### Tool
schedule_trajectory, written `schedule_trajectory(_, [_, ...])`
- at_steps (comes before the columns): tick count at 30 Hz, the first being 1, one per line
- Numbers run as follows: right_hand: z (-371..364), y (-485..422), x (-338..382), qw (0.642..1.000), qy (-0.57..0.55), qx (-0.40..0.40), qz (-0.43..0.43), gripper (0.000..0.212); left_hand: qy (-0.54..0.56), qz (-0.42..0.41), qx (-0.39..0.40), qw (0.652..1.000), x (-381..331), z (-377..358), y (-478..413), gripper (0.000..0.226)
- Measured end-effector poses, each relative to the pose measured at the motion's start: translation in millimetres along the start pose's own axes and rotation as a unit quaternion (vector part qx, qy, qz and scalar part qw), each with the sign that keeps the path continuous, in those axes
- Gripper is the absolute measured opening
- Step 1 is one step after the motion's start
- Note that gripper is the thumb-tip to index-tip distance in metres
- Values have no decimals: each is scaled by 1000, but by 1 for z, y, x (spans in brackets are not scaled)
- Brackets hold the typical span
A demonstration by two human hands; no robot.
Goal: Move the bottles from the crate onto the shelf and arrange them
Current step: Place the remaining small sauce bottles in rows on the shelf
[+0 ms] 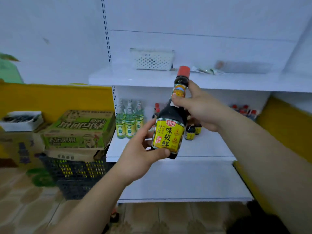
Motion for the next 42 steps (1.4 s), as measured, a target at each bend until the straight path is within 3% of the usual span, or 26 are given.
schedule_trajectory(7, [128, 35, -18, 998, 1, -64, 10, 52, -6, -18, 66, 998, -12, -128, 6, 75])
schedule_trajectory(14, [185, 29, -62, 996, 17, -83, -22, 46, -33, 10, 117, 992, 20, -200, -13, 75])
schedule_trajectory(21, [185, -42, -126, 995, 24, -85, -46, 51, -27, 49, 128, 990, 89, -225, -75, 76])
schedule_trajectory(26, [166, -102, -201, 994, 31, -68, -82, 58, -51, 134, 146, 979, 182, -233, -132, 96])
schedule_trajectory(30, [163, -143, -248, 990, 49, -79, -102, 60, -96, 149, 163, 971, 234, -240, -175, 80])
schedule_trajectory(37, [155, -223, -318, 986, 126, -29, -106, 62, -111, 206, 138, 962, 303, -264, -232, 87])
schedule_trajectory(42, [154, -259, -378, 986, 138, -6, -96, 63, -198, 250, 121, 940, 364, -273, -279, 77])
Point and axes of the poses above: each hand's wrist, its own y-axis away from the middle knuckle, its own z-axis out of the back of the hand, x = y × z, the point moved 9 cm from there along -y, towards the middle knuckle, and after that the axes turned 10 degrees about -x, right-handed, at the moved point
